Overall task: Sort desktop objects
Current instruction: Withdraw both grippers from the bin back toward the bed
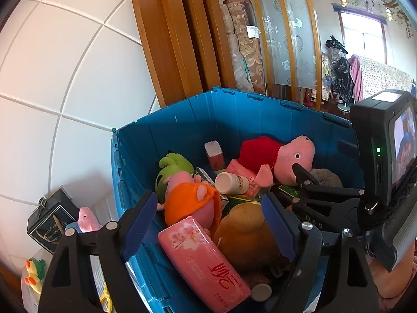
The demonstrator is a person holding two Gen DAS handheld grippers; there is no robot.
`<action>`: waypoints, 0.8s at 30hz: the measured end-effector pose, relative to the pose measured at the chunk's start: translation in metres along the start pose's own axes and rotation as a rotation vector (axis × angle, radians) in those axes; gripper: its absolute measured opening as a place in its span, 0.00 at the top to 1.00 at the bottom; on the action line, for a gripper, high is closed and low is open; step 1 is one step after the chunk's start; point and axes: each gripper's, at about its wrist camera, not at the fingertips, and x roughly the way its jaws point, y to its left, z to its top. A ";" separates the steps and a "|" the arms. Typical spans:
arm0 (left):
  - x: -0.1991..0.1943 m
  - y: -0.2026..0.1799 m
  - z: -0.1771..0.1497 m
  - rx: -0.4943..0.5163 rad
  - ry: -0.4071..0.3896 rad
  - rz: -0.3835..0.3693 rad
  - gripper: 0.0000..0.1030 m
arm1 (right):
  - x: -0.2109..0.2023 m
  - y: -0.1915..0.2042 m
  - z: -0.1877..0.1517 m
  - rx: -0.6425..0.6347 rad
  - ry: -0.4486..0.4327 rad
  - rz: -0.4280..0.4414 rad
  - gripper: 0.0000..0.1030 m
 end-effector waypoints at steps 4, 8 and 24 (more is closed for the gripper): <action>-0.006 0.008 -0.002 -0.045 -0.032 0.004 0.20 | -0.003 0.006 0.001 -0.038 -0.061 -0.125 0.01; -0.025 0.026 -0.008 -0.118 -0.088 0.033 0.20 | -0.005 0.006 -0.001 -0.051 -0.096 -0.166 0.00; -0.091 0.180 -0.145 -0.389 -0.039 0.324 0.04 | -0.066 0.055 -0.008 0.020 -0.125 0.109 0.00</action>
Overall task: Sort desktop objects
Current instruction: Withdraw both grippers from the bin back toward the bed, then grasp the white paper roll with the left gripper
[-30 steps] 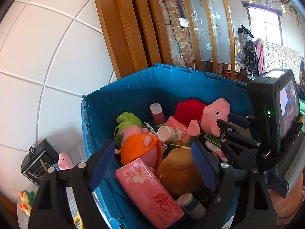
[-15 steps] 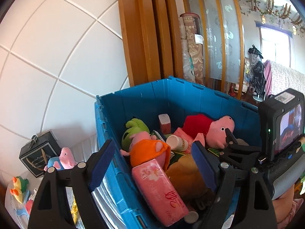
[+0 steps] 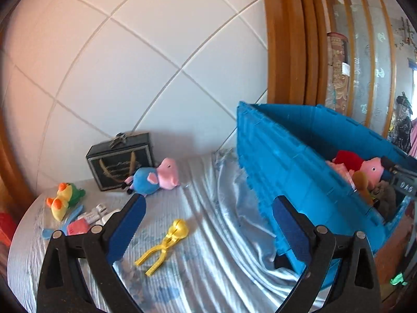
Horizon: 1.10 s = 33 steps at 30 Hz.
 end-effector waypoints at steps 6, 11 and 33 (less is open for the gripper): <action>0.000 0.088 -0.039 -0.093 0.077 0.093 0.04 | -0.055 0.080 0.011 -0.063 -0.073 0.176 0.00; 0.000 0.152 -0.075 -0.154 0.142 0.159 0.04 | -0.090 0.150 0.008 -0.130 -0.092 0.321 0.00; 0.163 0.279 -0.128 -0.154 0.436 0.171 0.04 | 0.060 0.367 -0.124 -0.271 0.509 0.497 0.00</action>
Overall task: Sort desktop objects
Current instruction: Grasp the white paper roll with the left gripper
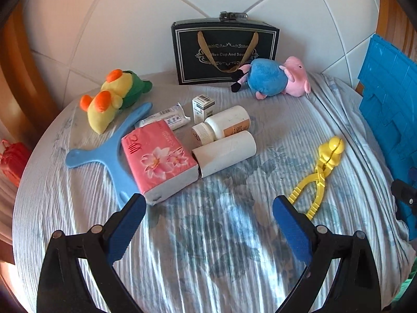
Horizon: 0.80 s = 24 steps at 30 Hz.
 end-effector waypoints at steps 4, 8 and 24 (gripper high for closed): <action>0.052 -0.011 0.031 0.089 0.052 0.005 0.04 | 0.044 -0.001 0.012 0.024 0.064 -0.022 0.00; 0.095 -0.023 0.052 0.173 0.103 0.003 0.04 | 0.076 -0.004 0.021 0.054 0.105 -0.062 0.00; 0.129 -0.023 0.021 -0.056 0.338 -0.122 0.55 | 0.143 0.005 0.023 0.138 0.223 -0.027 0.00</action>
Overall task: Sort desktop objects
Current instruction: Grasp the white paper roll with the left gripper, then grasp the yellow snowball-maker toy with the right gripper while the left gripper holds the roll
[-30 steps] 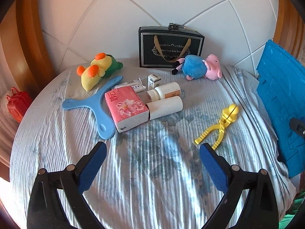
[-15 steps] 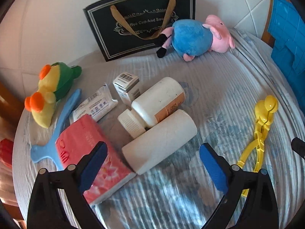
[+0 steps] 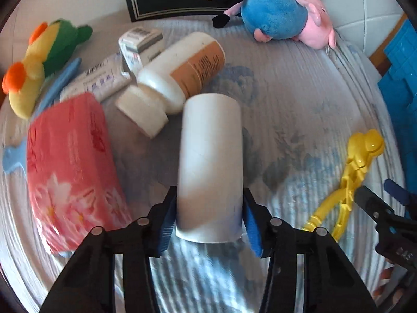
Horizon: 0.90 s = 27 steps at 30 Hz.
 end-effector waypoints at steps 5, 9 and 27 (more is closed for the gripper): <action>-0.001 -0.018 -0.025 0.015 -0.051 0.035 0.55 | 0.015 0.005 0.007 0.036 0.047 0.030 0.00; 0.000 -0.024 -0.022 0.052 -0.085 0.065 0.55 | 0.022 0.010 0.007 0.040 0.052 0.010 0.12; -0.005 -0.033 -0.033 0.050 -0.114 0.040 0.56 | 0.016 0.031 0.004 -0.101 0.009 -0.011 0.63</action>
